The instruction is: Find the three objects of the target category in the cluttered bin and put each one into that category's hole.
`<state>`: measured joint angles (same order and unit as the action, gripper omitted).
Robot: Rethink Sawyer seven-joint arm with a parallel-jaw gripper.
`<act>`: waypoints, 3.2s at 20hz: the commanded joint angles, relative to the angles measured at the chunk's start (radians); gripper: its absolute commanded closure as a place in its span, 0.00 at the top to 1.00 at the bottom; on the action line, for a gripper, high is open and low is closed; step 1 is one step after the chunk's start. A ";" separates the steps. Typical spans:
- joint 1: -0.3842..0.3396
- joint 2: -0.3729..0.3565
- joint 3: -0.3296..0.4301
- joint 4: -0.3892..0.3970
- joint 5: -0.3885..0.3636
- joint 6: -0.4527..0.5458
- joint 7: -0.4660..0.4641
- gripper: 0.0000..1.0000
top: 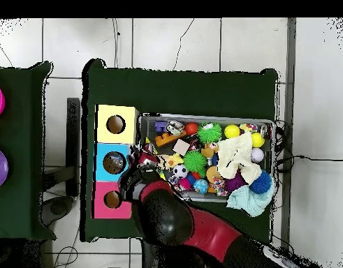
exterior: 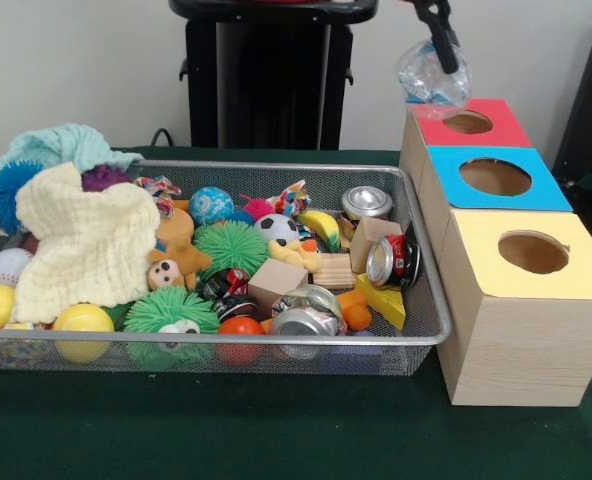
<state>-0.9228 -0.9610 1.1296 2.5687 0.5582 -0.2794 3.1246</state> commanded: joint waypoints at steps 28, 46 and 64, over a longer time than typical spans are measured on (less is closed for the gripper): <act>0.056 0.397 -0.203 -0.174 -0.246 -0.251 0.170 0.00; 0.078 0.377 -0.162 -0.191 -0.219 -0.265 0.237 0.00; 0.098 0.534 -0.221 -0.306 -0.346 -0.339 0.184 0.00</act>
<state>-0.8309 -0.5118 0.9761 2.4476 0.2286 -0.5002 3.1246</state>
